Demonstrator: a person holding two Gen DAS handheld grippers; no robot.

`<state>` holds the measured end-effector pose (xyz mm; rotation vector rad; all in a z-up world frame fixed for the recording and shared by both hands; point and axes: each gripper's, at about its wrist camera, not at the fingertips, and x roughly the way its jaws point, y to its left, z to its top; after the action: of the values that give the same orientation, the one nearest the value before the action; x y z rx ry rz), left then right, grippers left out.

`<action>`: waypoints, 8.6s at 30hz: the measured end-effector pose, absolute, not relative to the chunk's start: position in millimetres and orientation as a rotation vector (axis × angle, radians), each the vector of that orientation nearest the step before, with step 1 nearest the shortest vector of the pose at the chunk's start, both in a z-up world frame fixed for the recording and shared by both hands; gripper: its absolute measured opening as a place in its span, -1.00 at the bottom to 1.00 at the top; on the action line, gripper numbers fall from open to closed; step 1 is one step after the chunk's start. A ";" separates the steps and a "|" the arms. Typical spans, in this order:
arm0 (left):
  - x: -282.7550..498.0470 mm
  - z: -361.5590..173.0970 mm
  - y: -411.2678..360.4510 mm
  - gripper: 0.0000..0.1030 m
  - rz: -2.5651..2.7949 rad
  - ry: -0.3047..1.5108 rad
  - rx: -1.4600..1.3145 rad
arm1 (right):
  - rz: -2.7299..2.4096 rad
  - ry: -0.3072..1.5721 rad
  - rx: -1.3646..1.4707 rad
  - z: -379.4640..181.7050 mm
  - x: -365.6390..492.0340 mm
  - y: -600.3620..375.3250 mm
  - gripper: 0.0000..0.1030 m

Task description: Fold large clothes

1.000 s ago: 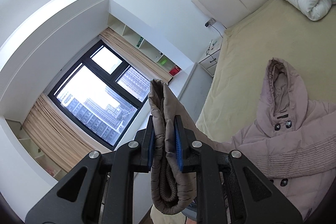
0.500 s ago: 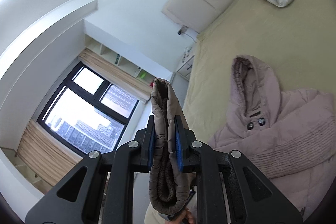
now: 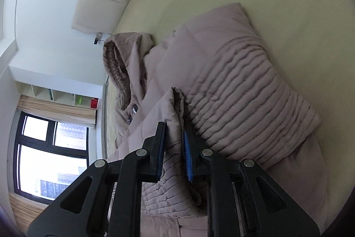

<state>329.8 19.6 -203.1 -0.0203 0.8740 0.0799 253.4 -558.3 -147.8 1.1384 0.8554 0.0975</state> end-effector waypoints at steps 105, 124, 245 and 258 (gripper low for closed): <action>613.0 -149.9 -137.4 0.93 -0.300 1.002 -0.031 | 0.262 0.888 0.706 -99.6 439.3 -514.5 -0.86; 640.7 -171.8 -130.9 0.93 -0.318 0.989 -0.150 | 0.253 0.865 0.560 -93.6 495.1 -475.1 1.00; 290.5 -130.5 20.7 0.08 -0.354 0.717 -0.425 | 0.324 0.789 0.116 -48.7 385.6 -329.6 -0.73; 160.1 -84.4 120.2 0.60 -0.235 0.642 -0.335 | 0.289 0.895 0.209 -105.1 336.5 -289.2 -0.73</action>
<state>160.1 120.2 -84.4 -0.3353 0.6419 -0.2353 336.5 -289.2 -105.1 0.2088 0.8947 0.2885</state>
